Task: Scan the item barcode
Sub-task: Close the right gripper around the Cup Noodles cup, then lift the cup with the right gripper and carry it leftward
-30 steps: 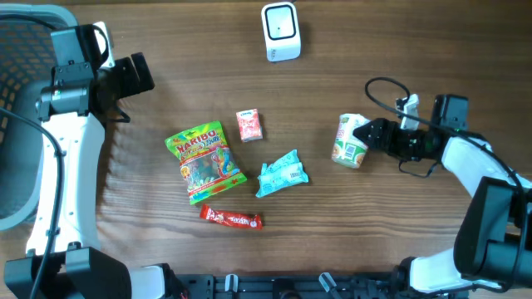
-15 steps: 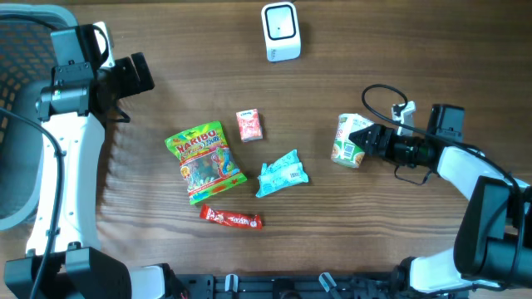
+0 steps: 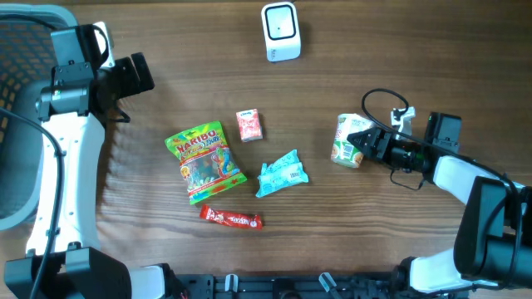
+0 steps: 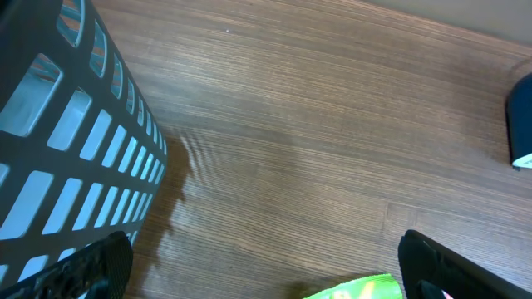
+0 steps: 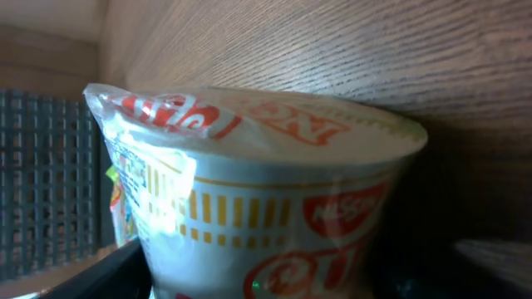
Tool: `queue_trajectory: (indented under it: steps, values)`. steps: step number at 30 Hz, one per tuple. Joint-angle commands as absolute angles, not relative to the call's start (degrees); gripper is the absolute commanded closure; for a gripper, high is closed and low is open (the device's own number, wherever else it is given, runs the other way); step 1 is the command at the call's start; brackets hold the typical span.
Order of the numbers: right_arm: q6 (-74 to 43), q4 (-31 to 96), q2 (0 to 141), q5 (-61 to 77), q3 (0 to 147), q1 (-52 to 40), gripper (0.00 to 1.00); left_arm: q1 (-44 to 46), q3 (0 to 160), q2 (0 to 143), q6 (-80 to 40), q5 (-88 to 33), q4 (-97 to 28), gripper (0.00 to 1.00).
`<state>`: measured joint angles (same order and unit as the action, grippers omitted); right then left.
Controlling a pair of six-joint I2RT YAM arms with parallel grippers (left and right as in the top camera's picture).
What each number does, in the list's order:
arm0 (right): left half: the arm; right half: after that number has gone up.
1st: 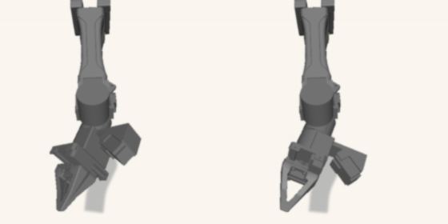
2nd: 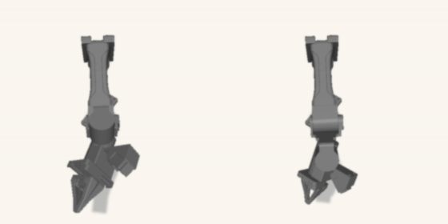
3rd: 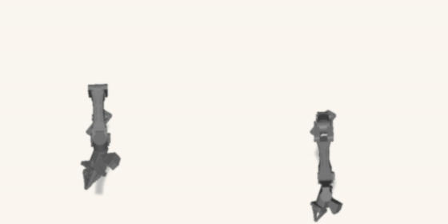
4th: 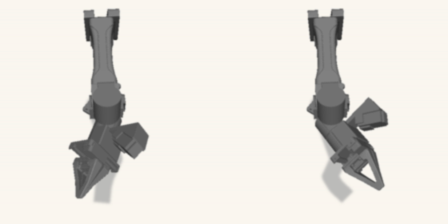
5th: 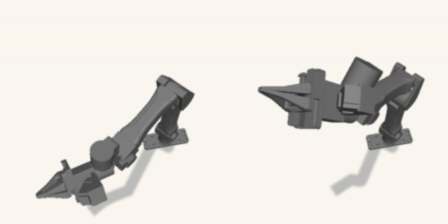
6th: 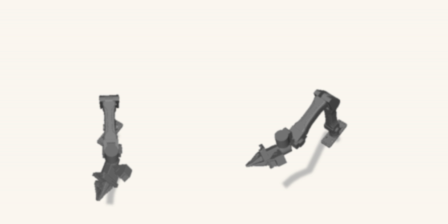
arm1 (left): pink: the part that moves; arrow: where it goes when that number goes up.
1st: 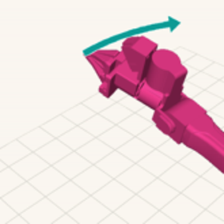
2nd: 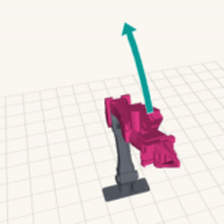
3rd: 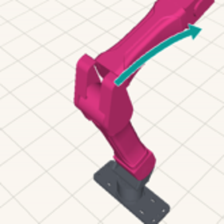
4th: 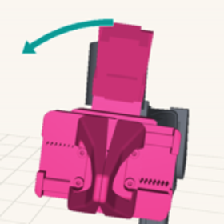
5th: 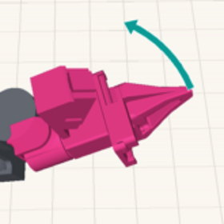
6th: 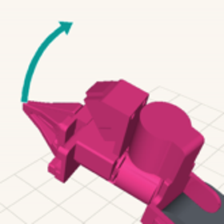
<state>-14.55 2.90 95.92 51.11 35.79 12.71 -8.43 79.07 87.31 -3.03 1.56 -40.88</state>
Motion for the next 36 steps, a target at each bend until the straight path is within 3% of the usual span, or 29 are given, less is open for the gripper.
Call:
queue_trajectory:
  steps: [1, 4, 12, 16, 25, 36]
  values:
    - [-23.1, 2.6, 97.0, 48.2, 34.4, 12.6, 0.3, -8.9, 79.5, 86.8, -2.1, 1.1, -40.8, 0.0]
    - [-26.1, 2.2, 97.0, 48.2, 34.4, 12.6, 0.43, -8.9, 79.5, 86.8, -2.1, 1.1, -40.8, 0.0]
    - [-24.1, 2.2, 96.9, 53.1, 34.4, 12.6, 0.32, -8.9, 79.5, 86.8, -2.1, 1.1, -40.7, 0.0]
    - [-20.6, 1.2, 95.8, 56.1, 34.6, 12.6, 0.41, -8.9, 79.5, 86.8, -2.1, 1.1, -40.8, 0.0]
    - [-18.0, -0.6, 92.8, 62.3, 34.6, 12.6, 0.41, -8.9, 79.5, 86.8, -2.1, 1.1, -40.8, 0.0]
    - [-21.6, 10.4, 68.7, 57.1, 34.6, 12.6, 0.43, -8.9, 79.5, 86.8, -2.1, 1.1, -40.8, 0.0]
